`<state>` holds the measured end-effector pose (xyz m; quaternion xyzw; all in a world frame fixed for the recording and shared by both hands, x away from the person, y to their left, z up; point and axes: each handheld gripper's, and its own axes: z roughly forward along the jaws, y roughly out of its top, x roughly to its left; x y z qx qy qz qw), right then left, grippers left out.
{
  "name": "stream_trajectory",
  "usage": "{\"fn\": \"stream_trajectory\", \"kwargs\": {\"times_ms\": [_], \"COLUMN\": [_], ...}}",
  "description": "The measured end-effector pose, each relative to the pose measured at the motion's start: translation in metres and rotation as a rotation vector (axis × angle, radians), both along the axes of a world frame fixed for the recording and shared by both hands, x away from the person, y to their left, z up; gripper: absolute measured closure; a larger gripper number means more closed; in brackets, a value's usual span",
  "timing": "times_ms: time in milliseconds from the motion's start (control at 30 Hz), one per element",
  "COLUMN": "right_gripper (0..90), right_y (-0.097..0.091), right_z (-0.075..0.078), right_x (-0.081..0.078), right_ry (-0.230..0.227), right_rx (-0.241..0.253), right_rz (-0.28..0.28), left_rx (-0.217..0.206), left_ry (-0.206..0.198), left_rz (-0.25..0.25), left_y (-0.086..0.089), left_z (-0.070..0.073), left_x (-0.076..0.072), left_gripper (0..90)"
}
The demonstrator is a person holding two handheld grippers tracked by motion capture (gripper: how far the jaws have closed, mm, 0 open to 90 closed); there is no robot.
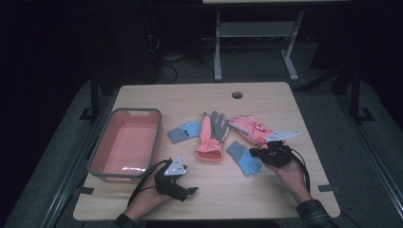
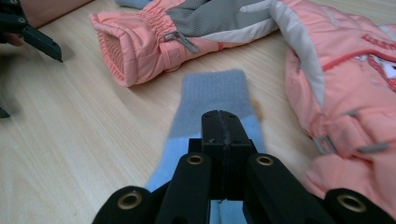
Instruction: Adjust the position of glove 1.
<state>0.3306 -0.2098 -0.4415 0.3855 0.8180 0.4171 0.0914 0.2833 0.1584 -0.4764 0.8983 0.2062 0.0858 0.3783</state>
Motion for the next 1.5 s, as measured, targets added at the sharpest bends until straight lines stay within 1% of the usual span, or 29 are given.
{"fn": "stream_trajectory", "kwargs": {"times_ms": [67,100,200,300,333,400,433,467,633,733,833,867,900,1000,1067,1133,1267,1333,1500], "right_gripper": [89.9,89.9,89.9,89.9,89.9,90.0,90.0,90.0,89.9,90.0,90.0,90.0,90.0,89.9,90.0,90.0,90.0,90.0,90.0], "right_y": [0.005,0.005,0.015,0.019,0.023,0.025,0.027,0.029,0.037,0.041,0.044,0.044,0.045,0.046,0.047,0.047,0.049,0.050,0.053], "right_z": [-0.001,-0.001,-0.002,-0.003,-0.005,-0.006,-0.007,-0.007,-0.011,-0.016,-0.021,-0.021,-0.024,-0.025,-0.025,-0.025,-0.025,-0.024,-0.024], "right_x": [0.003,0.003,0.009,0.011,0.014,0.016,0.017,0.020,0.027,0.030,0.033,0.033,0.033,0.031,0.029,0.028,0.022,0.017,0.008], "right_ry": [0.001,0.001,-0.007,-0.002,0.004,0.003,0.011,0.005,0.015,0.022,0.034,0.034,0.041,0.045,0.041,0.042,0.044,0.050,0.050], "right_rx": [-0.017,-0.017,-0.023,-0.019,-0.022,-0.030,-0.036,-0.039,-0.048,-0.062,-0.096,-0.096,-0.111,-0.105,-0.111,-0.110,-0.110,-0.118,-0.120], "right_rz": [0.013,0.013,0.024,0.029,0.030,0.035,0.039,0.042,0.040,0.041,0.051,0.051,0.059,0.061,0.078,0.083,0.104,0.129,0.164], "left_rx": [0.000,0.000,-0.002,-0.005,-0.005,-0.006,-0.005,-0.006,-0.001,0.000,0.000,0.000,-0.001,-0.001,-0.001,-0.001,-0.001,0.000,-0.001], "left_ry": [-0.001,-0.001,0.000,0.001,0.001,0.001,0.000,0.001,-0.001,0.000,-0.002,-0.002,-0.003,-0.002,-0.002,-0.002,-0.002,-0.001,-0.001], "left_rz": [0.000,0.000,0.001,0.004,0.003,0.004,0.003,0.004,0.001,0.002,0.008,0.008,0.009,0.010,0.011,0.011,0.014,0.016,0.016], "left_y": [0.000,0.000,0.000,0.000,0.000,0.000,0.000,0.000,0.000,0.000,0.000,0.000,0.000,0.000,0.000,0.000,0.000,0.000,0.000], "left_z": [0.000,0.000,0.000,0.000,0.000,0.000,0.000,0.000,0.000,0.000,0.000,0.000,0.000,0.000,0.000,0.000,0.000,0.000,0.000], "left_x": [0.000,0.000,0.000,0.000,0.000,0.000,0.000,0.000,0.000,0.000,-0.001,-0.001,-0.001,-0.001,-0.001,-0.001,-0.002,-0.002,-0.002], "left_gripper": [12.2,12.2,12.2,12.2,12.2,12.2,12.2,12.3,12.2,12.3,12.3,12.3,12.3,12.2,12.3,12.3,12.3,12.3,12.3]}}
